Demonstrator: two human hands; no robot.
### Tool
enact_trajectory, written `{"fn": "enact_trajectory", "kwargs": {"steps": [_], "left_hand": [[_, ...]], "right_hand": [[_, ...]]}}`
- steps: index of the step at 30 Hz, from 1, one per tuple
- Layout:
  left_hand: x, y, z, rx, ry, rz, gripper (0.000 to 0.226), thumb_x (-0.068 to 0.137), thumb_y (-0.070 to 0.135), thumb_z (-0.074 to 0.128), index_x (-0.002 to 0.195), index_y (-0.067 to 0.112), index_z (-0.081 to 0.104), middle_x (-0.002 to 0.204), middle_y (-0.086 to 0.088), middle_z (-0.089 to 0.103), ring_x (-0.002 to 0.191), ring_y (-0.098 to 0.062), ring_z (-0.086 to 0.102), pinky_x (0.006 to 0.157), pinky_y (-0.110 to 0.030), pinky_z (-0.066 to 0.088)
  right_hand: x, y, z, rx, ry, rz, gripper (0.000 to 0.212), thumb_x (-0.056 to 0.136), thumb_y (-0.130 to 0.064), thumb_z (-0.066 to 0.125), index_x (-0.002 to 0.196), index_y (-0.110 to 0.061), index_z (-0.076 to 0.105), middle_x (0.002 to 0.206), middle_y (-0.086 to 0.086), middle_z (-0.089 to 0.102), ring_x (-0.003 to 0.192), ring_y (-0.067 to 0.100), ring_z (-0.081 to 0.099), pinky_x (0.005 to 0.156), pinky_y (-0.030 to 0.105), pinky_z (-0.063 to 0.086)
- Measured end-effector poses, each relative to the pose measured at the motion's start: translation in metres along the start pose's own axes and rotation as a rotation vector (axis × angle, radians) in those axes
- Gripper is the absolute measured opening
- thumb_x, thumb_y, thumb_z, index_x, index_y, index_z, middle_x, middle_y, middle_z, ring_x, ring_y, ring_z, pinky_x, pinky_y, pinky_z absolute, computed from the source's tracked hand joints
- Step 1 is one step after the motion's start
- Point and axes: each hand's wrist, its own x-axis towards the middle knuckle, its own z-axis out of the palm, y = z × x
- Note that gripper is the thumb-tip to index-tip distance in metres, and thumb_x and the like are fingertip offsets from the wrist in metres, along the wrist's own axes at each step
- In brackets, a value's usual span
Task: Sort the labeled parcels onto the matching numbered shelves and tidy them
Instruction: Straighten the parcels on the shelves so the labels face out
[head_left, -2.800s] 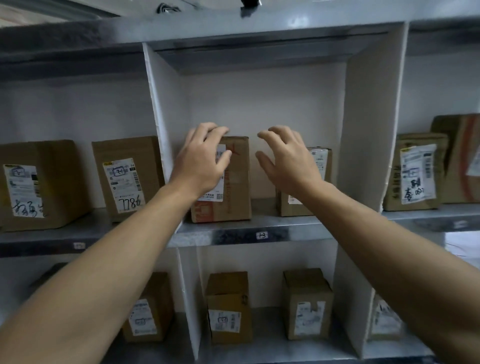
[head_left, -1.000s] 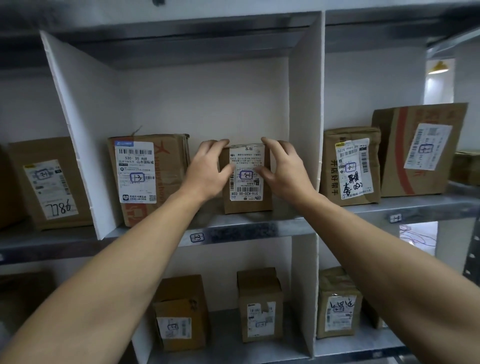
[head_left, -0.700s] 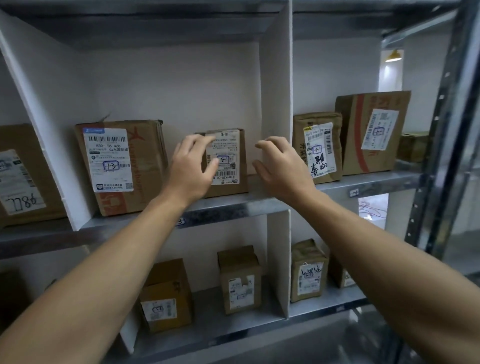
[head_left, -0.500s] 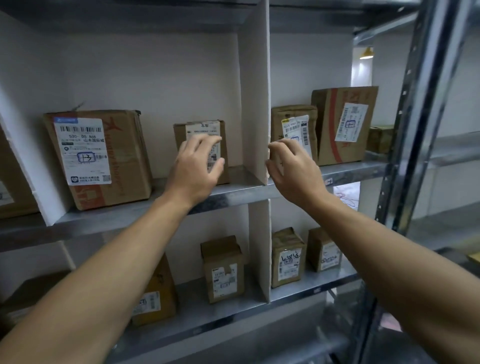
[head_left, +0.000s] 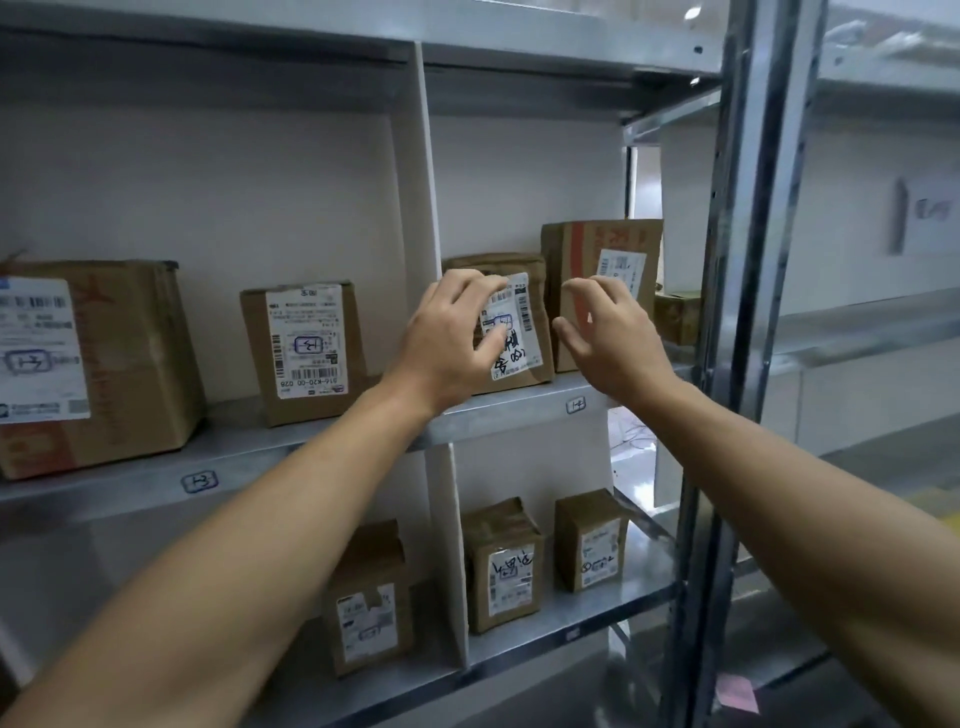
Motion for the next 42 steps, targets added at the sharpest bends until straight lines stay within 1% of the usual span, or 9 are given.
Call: {"fn": "enact_trajectory", "kwargs": {"steps": [3, 9, 12, 15, 20, 23, 26, 35, 42], "left_hand": [[0.02, 0.006, 0.018, 0.014, 0.024, -0.059, 0.045, 0.088, 0.025, 0.061, 0.131, 0.012, 0.054, 0.126, -0.006, 0.052, 0.115, -0.023, 0.05, 0.1, -0.04, 0.046], [0.042, 0.006, 0.044, 0.095, 0.049, -0.208, 0.047, 0.092, 0.024, 0.061, 0.136, 0.016, 0.048, 0.133, 0.0, 0.045, 0.122, -0.017, 0.041, 0.104, -0.033, 0.038], [0.05, 0.003, 0.053, 0.142, 0.097, -0.281, 0.049, 0.092, 0.024, 0.062, 0.138, 0.016, 0.047, 0.136, -0.001, 0.043, 0.126, -0.02, 0.04, 0.108, -0.037, 0.037], [0.055, 0.003, 0.058, 0.176, 0.12, -0.367, 0.053, 0.092, 0.023, 0.062, 0.141, 0.015, 0.044, 0.142, -0.004, 0.039, 0.131, -0.024, 0.037, 0.112, -0.042, 0.036], [0.061, 0.0, 0.067, 0.199, 0.155, -0.472, 0.054, 0.095, 0.022, 0.057, 0.145, 0.015, 0.039, 0.148, -0.006, 0.033, 0.137, -0.025, 0.033, 0.114, -0.046, 0.035], [0.067, 0.0, 0.07, 0.216, 0.125, -0.526, 0.057, 0.096, 0.023, 0.056, 0.148, 0.019, 0.034, 0.151, -0.006, 0.028, 0.14, -0.025, 0.03, 0.114, -0.047, 0.035], [0.071, -0.004, 0.069, 0.216, 0.088, -0.551, 0.058, 0.096, 0.023, 0.056, 0.149, 0.022, 0.032, 0.152, -0.004, 0.026, 0.139, -0.026, 0.032, 0.11, -0.049, 0.04], [0.073, -0.009, 0.071, 0.286, 0.065, -0.587, 0.05, 0.097, 0.017, 0.053, 0.145, 0.018, 0.037, 0.145, -0.005, 0.032, 0.127, -0.027, 0.043, 0.105, -0.046, 0.045], [0.073, -0.004, 0.071, 0.285, 0.087, -0.564, 0.054, 0.096, 0.019, 0.057, 0.146, 0.017, 0.036, 0.147, -0.006, 0.032, 0.132, -0.027, 0.039, 0.11, -0.044, 0.04]], "right_hand": [[0.02, 0.017, -0.002, 0.044, -0.03, -0.042, 0.047, 0.099, -0.028, 0.062, 0.141, -0.012, 0.051, 0.142, 0.01, 0.051, 0.125, 0.027, 0.052, 0.099, 0.035, 0.043], [0.058, 0.039, 0.009, 0.168, -0.076, -0.132, 0.05, 0.099, -0.027, 0.062, 0.145, -0.015, 0.048, 0.144, 0.008, 0.049, 0.131, 0.023, 0.047, 0.099, 0.022, 0.029], [0.071, 0.04, 0.02, 0.257, -0.101, -0.163, 0.052, 0.098, -0.027, 0.062, 0.146, -0.017, 0.047, 0.146, 0.006, 0.048, 0.131, 0.021, 0.047, 0.101, 0.023, 0.031], [0.082, 0.039, 0.031, 0.321, -0.128, -0.18, 0.054, 0.098, -0.029, 0.062, 0.149, -0.019, 0.045, 0.147, 0.006, 0.046, 0.13, 0.021, 0.047, 0.106, 0.031, 0.037], [0.095, 0.038, 0.046, 0.401, -0.166, -0.169, 0.049, 0.1, -0.033, 0.058, 0.147, -0.022, 0.047, 0.145, 0.008, 0.045, 0.129, 0.024, 0.049, 0.105, 0.035, 0.041], [0.1, 0.043, 0.052, 0.432, -0.151, -0.177, 0.045, 0.1, -0.029, 0.06, 0.143, -0.02, 0.052, 0.14, 0.009, 0.05, 0.125, 0.024, 0.052, 0.1, 0.031, 0.04], [0.102, 0.048, 0.054, 0.454, -0.123, -0.172, 0.041, 0.098, -0.024, 0.062, 0.139, -0.016, 0.056, 0.134, 0.009, 0.055, 0.121, 0.023, 0.054, 0.095, 0.025, 0.037], [0.101, 0.049, 0.061, 0.472, -0.107, -0.203, 0.044, 0.094, -0.013, 0.066, 0.137, -0.015, 0.058, 0.131, 0.01, 0.056, 0.118, 0.026, 0.056, 0.095, 0.025, 0.038], [0.092, 0.048, 0.057, 0.467, -0.099, -0.194, 0.049, 0.097, -0.019, 0.064, 0.144, -0.017, 0.05, 0.14, 0.009, 0.051, 0.125, 0.024, 0.052, 0.099, 0.028, 0.039]]}}
